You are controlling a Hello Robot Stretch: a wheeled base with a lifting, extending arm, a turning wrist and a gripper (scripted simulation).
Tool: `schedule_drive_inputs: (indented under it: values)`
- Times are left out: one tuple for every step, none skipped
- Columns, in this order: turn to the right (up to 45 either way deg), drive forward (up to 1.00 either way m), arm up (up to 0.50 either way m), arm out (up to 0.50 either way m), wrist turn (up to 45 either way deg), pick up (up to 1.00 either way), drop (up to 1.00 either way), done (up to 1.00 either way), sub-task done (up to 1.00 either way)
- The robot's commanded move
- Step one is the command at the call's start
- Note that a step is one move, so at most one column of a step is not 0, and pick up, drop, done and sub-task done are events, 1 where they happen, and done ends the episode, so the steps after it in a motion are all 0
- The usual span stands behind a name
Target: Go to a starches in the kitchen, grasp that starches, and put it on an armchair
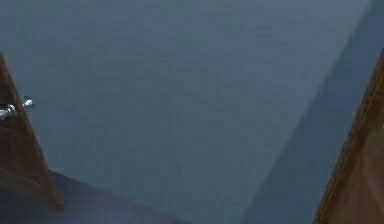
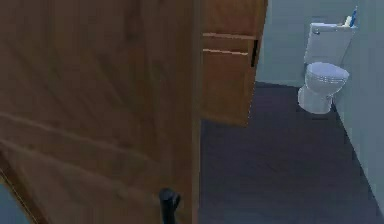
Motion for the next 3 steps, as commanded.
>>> schedule_drive_inputs:
  values:
    - [-45.0, 0.0, 0.0, 0.0, 0.0, 0.0, 0.0, 0.0, 0.0]
    - [-15.0, 0.0, 0.0, 0.0, 0.0, 0.0, 0.0, 0.0, 0.0]
    - [0.0, 1.0, 0.0, 0.0, 0.0, 0.0, 0.0, 0.0, 0.0]
